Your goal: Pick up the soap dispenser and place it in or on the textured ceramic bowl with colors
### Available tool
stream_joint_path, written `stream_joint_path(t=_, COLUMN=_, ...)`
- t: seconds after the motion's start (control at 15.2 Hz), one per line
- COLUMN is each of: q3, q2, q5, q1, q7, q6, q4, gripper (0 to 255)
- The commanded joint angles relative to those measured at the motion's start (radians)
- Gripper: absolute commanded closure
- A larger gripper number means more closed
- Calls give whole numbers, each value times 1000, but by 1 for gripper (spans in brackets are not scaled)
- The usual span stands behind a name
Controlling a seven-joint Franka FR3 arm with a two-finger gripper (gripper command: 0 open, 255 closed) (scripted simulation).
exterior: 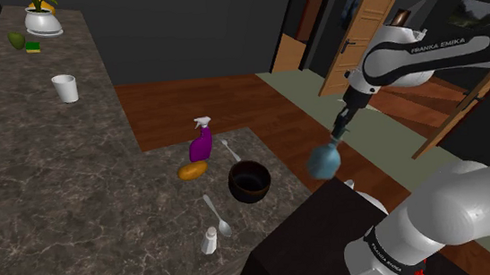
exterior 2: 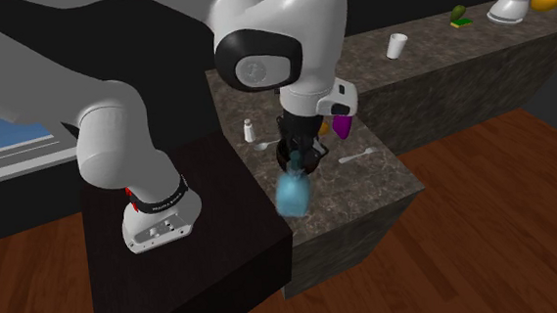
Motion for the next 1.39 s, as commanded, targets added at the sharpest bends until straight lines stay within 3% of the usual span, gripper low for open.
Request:
stream_joint_path(t=0.0, q3=5, q2=-16, q5=1, q1=-1, q7=1, q6=-34, q4=17, gripper=255)
stream_joint_path(t=0.59, q3=147, q2=53, q5=112, q1=120, q7=172, q6=-95, q4=144, gripper=255)
stream_joint_path(t=1.32, q3=297, q2=250, q5=209, q1=238, q7=372, q6=-182, q4=429, gripper=255)
